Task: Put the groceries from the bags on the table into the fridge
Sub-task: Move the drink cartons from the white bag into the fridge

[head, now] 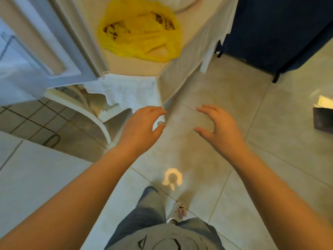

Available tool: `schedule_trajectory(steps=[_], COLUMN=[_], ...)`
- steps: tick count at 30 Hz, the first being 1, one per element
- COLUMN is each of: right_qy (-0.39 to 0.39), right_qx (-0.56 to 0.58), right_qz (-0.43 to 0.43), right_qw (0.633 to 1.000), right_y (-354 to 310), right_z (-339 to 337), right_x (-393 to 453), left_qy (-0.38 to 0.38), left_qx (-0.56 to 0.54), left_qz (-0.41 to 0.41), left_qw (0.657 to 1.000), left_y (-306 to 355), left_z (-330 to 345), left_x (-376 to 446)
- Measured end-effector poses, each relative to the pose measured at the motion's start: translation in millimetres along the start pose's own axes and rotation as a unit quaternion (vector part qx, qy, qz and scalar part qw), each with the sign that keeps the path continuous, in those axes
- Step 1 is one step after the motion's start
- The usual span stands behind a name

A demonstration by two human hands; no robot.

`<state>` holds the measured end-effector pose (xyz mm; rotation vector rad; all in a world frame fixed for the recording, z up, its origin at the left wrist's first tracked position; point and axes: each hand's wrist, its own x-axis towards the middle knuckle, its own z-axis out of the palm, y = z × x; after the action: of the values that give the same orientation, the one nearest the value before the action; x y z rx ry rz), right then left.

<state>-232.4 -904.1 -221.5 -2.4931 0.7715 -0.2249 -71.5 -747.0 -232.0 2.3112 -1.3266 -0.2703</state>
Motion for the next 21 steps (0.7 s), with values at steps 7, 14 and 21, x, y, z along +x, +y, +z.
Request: schedule_trajectory(steps=[7, 14, 21], right_qy=[0.001, 0.004, -0.012], right_qx=[-0.005, 0.008, 0.021], right_qz=[-0.013, -0.049, -0.056], right_qw=[1.000, 0.999, 0.998], right_y=[58.6, 94.2, 131.3], right_z=[-29.3, -61.5, -97.5], right_x=[97.6, 262.6, 399.4], left_qy=[0.026, 0.067, 0.087], left_qx=[-0.010, -0.007, 0.009], left_qz=[-0.002, -0.005, -0.020], left_qw=[1.000, 0.998, 0.996], left_y=[8.5, -9.4, -11.2], left_z=[20.2, 20.8, 7.6], left_x=[123.1, 293.1, 433.4])
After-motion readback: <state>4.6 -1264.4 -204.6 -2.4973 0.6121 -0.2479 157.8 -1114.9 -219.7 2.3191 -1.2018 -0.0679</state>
